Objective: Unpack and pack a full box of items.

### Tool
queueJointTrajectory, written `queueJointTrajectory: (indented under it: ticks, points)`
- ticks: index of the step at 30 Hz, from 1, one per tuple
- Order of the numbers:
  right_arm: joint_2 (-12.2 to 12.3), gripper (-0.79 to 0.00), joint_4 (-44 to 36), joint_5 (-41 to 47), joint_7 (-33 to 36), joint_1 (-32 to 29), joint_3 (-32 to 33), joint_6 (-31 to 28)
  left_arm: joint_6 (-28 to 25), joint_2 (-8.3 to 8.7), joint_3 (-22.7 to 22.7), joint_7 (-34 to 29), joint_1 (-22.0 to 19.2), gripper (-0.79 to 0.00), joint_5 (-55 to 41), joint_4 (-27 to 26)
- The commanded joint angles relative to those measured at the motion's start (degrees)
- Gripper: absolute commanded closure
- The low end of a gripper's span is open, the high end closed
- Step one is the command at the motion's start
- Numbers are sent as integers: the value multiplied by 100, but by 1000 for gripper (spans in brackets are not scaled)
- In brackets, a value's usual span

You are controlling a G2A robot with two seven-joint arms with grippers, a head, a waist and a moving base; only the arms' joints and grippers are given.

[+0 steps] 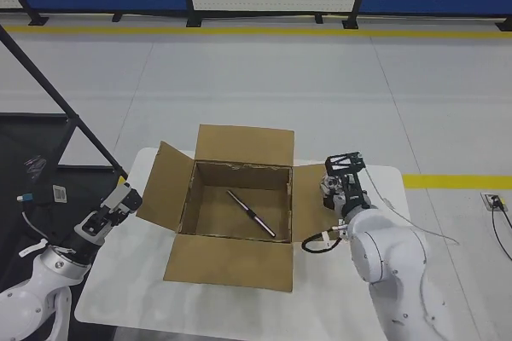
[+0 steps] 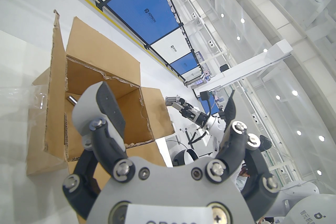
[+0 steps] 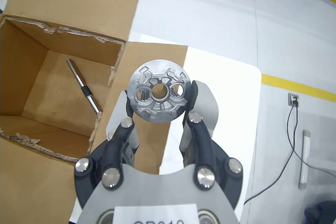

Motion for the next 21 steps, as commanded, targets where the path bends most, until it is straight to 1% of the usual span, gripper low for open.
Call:
queueJointTrajectory:
  ticks: [1,3,7,14,17,21]
  points:
    - [8,0,21,-52,78,-42,146,134,0,0,0,0,0,-785,0,0]
    - [16,0,67,17,111,-68,276,142,0,0,0,0,0,-785,0,0]
    - [40,0,372,-68,327,-35,607,350,0,0,0,0,0,-785,0,0]
    - [96,0,1284,261,402,193,1125,107,0,0,0,0,0,-785,0,0]
    - [115,0,1724,582,266,279,1305,-59,0,0,0,0,0,-785,0,0]
    - [140,0,2194,704,86,349,1402,-148,0,0,0,0,0,-785,0,0]
